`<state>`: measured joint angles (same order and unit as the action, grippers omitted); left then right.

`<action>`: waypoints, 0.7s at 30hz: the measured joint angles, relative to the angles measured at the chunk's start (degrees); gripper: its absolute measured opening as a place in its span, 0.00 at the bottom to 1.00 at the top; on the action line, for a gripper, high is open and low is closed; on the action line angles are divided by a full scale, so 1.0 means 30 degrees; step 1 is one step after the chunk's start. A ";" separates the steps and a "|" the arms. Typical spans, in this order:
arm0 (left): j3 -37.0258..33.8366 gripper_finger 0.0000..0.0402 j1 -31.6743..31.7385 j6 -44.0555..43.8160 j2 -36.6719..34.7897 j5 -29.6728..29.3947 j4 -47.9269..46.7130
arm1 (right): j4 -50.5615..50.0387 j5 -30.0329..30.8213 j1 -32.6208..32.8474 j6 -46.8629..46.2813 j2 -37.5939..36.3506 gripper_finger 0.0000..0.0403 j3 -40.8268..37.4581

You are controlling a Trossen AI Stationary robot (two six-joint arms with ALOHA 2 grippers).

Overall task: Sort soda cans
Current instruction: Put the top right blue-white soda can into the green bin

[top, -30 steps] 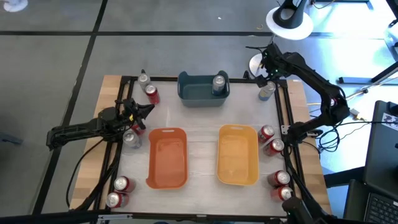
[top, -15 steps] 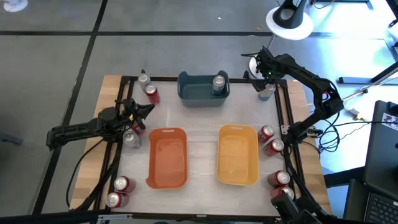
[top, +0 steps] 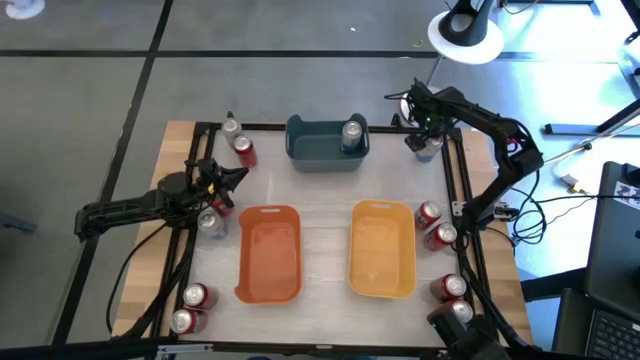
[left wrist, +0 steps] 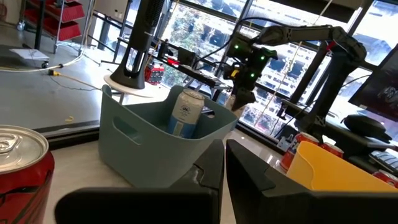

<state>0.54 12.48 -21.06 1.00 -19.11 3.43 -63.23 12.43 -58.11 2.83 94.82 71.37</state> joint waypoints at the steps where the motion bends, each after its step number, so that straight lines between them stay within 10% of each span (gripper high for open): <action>1: 0.0000 0.03 0.0002 0.0002 0.0004 0.0000 0.0026 | -0.0066 -0.0117 -0.0012 0.0122 0.0168 0.88 0.0010; 21: 0.0000 0.03 -0.0005 0.0080 0.0001 0.0004 0.0798 | -0.0956 -0.0531 0.0009 0.0939 0.0431 0.70 0.0055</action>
<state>0.54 12.47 -20.82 1.01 -19.10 5.82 -66.10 10.84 -58.08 5.65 96.11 71.54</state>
